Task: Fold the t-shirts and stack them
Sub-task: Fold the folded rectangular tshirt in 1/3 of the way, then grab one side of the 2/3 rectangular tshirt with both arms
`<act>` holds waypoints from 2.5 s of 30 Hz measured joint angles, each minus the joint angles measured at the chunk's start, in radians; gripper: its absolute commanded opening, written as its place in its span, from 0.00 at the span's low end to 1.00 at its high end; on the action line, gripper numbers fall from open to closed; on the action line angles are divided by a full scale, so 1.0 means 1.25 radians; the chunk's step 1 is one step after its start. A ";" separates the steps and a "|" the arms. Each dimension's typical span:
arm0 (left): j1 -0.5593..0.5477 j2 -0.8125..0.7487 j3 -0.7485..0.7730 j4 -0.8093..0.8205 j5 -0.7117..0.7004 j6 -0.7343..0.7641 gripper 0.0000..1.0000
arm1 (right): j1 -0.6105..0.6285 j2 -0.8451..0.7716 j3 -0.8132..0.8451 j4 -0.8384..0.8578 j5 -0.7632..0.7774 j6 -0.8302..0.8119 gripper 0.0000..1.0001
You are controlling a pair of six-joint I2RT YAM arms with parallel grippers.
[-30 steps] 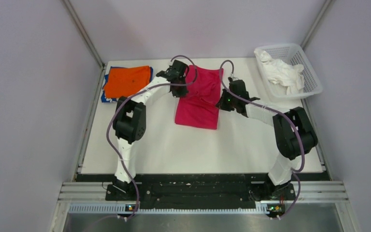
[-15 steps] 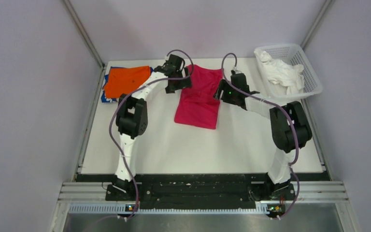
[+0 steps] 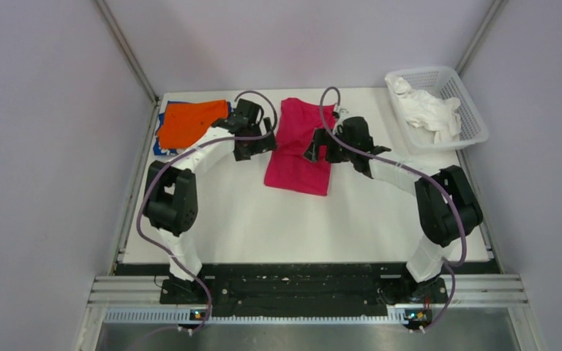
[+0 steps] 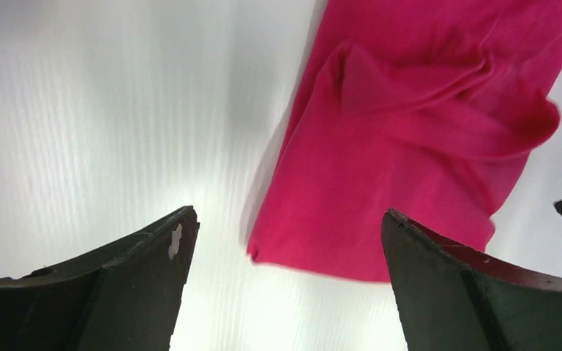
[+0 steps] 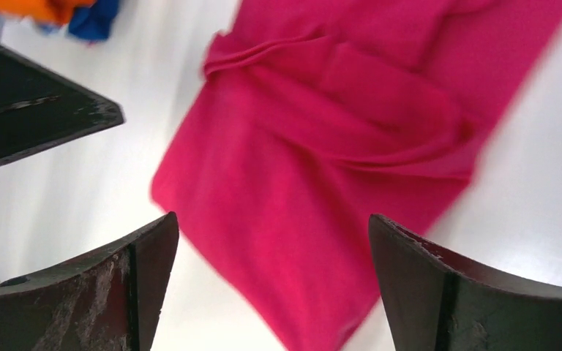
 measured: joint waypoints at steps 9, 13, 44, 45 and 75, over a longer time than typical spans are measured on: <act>0.002 -0.185 -0.239 0.006 -0.047 -0.047 0.99 | 0.131 0.165 0.134 0.013 -0.092 -0.043 0.99; 0.008 -0.220 -0.289 0.006 -0.061 -0.060 0.99 | 0.131 0.242 0.196 0.011 -0.094 -0.046 0.99; 0.018 -0.020 -0.226 0.096 0.110 -0.067 0.58 | 0.002 -0.019 -0.051 0.068 0.103 0.028 0.98; 0.018 -0.014 -0.226 0.097 0.118 -0.065 0.54 | 0.002 -0.043 -0.080 0.070 0.113 0.037 0.98; 0.014 -0.064 -0.371 0.245 0.218 -0.080 0.00 | 0.079 -0.091 -0.264 0.008 0.134 0.200 0.49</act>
